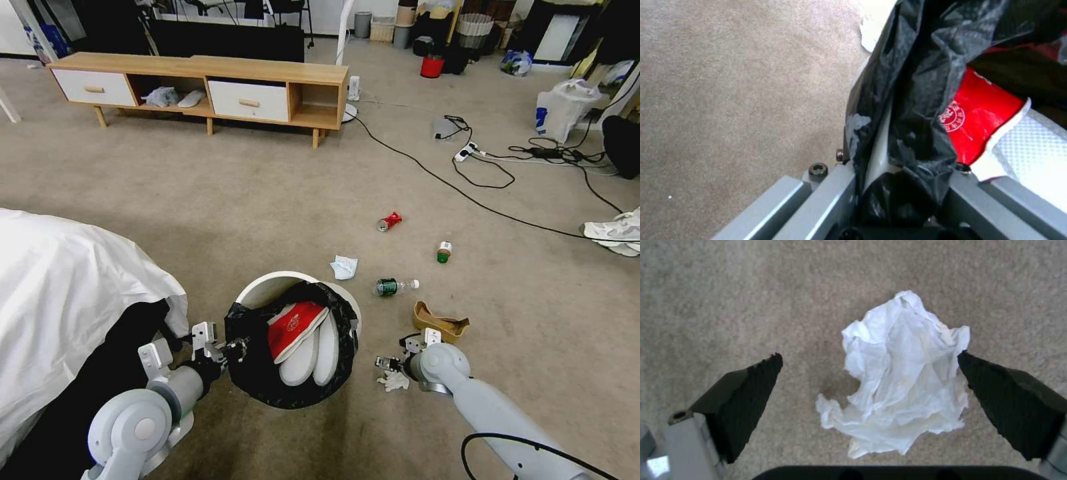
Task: Pick up the trash bin and place the garbage on the floor into it.
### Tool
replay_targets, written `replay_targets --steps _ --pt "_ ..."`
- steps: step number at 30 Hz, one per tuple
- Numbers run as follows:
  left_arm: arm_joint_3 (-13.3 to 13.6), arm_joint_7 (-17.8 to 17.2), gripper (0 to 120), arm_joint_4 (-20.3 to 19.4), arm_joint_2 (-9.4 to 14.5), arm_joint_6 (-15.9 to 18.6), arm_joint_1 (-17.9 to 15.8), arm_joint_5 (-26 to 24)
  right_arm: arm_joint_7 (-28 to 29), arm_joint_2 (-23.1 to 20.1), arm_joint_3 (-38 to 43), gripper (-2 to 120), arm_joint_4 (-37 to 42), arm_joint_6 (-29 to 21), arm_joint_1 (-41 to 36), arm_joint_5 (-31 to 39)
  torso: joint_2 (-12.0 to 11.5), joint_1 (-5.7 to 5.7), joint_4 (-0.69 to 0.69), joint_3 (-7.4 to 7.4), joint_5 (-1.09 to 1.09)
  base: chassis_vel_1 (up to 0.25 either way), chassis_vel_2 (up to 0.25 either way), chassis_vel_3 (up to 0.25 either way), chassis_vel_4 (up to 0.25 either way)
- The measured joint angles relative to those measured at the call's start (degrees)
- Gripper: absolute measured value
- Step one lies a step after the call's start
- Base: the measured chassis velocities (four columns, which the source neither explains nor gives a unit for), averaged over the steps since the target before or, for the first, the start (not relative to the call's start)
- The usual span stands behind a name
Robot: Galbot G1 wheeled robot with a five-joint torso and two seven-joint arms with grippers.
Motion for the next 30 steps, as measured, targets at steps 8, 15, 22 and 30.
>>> replay_targets --steps 8,15,22,30 --pt "0.0 0.1 0 -0.2 -0.1 0.0 0.3 0.3 -1.4 1.0 0.8 100 -1.8 0.5 -0.5 -2.3 0.0 0.00 0.00 0.00 0.00 0.000 0.000 0.000 0.000" --pt "0.0 0.3 0 -0.3 -0.1 -0.1 0.5 0.7 -2.2 1.2 1.5 100 -2.6 1.0 -0.6 -3.5 0.0 0.00 0.02 0.00 0.00 0.000 0.000 0.000 0.000" --pt "-0.2 0.7 0 -0.4 -0.1 -0.2 0.7 1.1 -2.4 0.5 2.7 100 -2.6 1.3 -1.7 -4.6 0.0 0.00 0.00 -0.01 0.00 0.000 0.000 0.000 0.000" --pt "-0.1 0.9 0 -0.6 -0.2 -0.3 1.0 1.5 -1.9 -1.8 3.7 100 -1.2 1.3 -3.3 -4.8 0.0 0.00 -0.02 0.00 0.00 0.000 0.000 0.000 0.000"
